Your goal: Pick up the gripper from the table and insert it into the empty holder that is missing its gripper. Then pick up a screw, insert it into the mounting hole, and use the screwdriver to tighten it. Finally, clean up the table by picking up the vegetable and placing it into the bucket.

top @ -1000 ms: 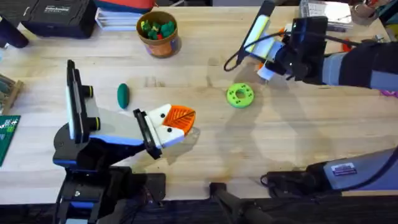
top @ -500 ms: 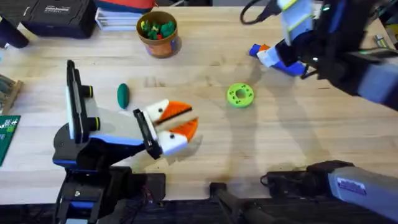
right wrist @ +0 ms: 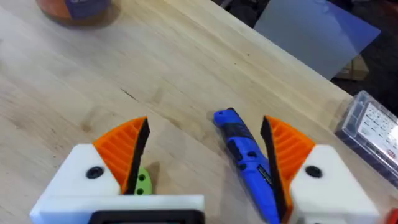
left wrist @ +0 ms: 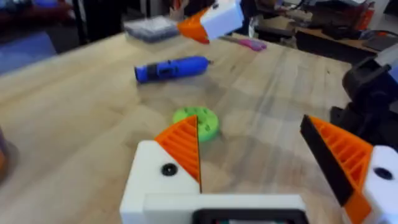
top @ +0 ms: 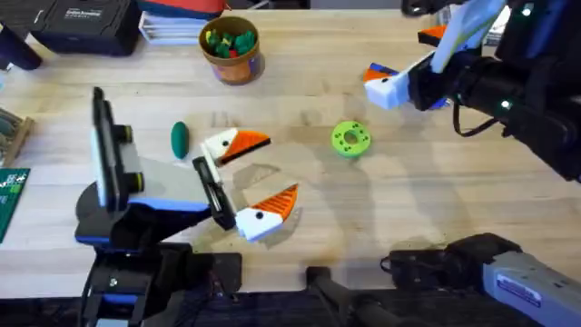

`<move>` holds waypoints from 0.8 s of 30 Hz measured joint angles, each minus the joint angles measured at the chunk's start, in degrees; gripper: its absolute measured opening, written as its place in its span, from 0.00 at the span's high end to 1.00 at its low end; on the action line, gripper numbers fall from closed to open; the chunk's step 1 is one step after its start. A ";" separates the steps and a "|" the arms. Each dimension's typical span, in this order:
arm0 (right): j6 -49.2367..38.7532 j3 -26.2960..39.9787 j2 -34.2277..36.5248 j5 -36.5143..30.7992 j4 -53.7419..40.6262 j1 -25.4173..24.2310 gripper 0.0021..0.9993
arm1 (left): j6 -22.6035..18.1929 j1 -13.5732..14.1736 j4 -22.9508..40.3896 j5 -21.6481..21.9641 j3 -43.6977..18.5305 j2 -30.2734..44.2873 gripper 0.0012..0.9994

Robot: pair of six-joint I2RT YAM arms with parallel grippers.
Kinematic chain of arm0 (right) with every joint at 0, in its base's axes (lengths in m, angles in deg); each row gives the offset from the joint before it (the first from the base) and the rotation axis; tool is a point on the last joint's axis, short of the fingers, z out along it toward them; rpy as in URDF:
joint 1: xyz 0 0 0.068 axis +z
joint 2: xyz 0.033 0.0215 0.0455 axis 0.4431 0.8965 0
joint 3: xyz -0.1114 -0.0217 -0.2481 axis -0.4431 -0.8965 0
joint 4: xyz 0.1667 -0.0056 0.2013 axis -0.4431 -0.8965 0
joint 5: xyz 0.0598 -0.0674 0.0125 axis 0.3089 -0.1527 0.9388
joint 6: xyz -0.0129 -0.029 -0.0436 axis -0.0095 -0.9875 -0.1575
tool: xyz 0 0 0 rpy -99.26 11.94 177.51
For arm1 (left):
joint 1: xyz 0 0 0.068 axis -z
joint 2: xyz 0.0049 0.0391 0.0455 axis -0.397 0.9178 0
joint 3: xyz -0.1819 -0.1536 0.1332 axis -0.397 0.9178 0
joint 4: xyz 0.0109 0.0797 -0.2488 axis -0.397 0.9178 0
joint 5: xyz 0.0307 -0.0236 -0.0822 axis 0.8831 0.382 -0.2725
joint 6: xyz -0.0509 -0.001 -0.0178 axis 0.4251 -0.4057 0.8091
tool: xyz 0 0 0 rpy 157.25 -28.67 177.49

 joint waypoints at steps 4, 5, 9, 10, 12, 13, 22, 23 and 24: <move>0.72 0.00 -0.24 0.64 -0.07 0.00 0.01 | 1.18 0.00 -1.53 2.72 -1.13 -0.03 0.01; 0.79 0.00 -0.24 0.80 -0.07 0.00 0.01 | 1.79 0.00 1.15 4.43 -2.36 -0.02 0.01; 1.01 0.00 -0.24 1.20 -0.11 0.00 0.01 | 2.54 0.00 15.12 12.91 -11.45 0.57 0.01; 1.09 0.00 -0.24 1.22 -0.11 0.00 0.00 | 1.95 0.00 19.13 15.56 -15.06 1.58 0.01; 1.14 0.00 -0.22 1.22 -0.11 0.00 0.01 | 0.95 0.00 26.91 20.33 -21.66 4.33 0.01; 1.18 0.00 -0.24 1.22 -0.13 0.00 0.01 | 0.53 0.00 30.05 22.94 -24.93 6.27 0.01; 1.53 0.00 -0.24 1.24 -0.13 0.00 0.01 | -0.46 0.00 47.98 42.54 -46.34 28.15 0.01; 1.53 0.00 -0.24 1.24 -0.13 0.00 0.01 | -0.38 0.00 47.98 43.07 -47.18 29.94 0.01; 1.53 0.00 -0.24 1.24 -0.13 0.00 0.01 | -0.25 0.00 48.04 43.62 -47.72 31.56 0.01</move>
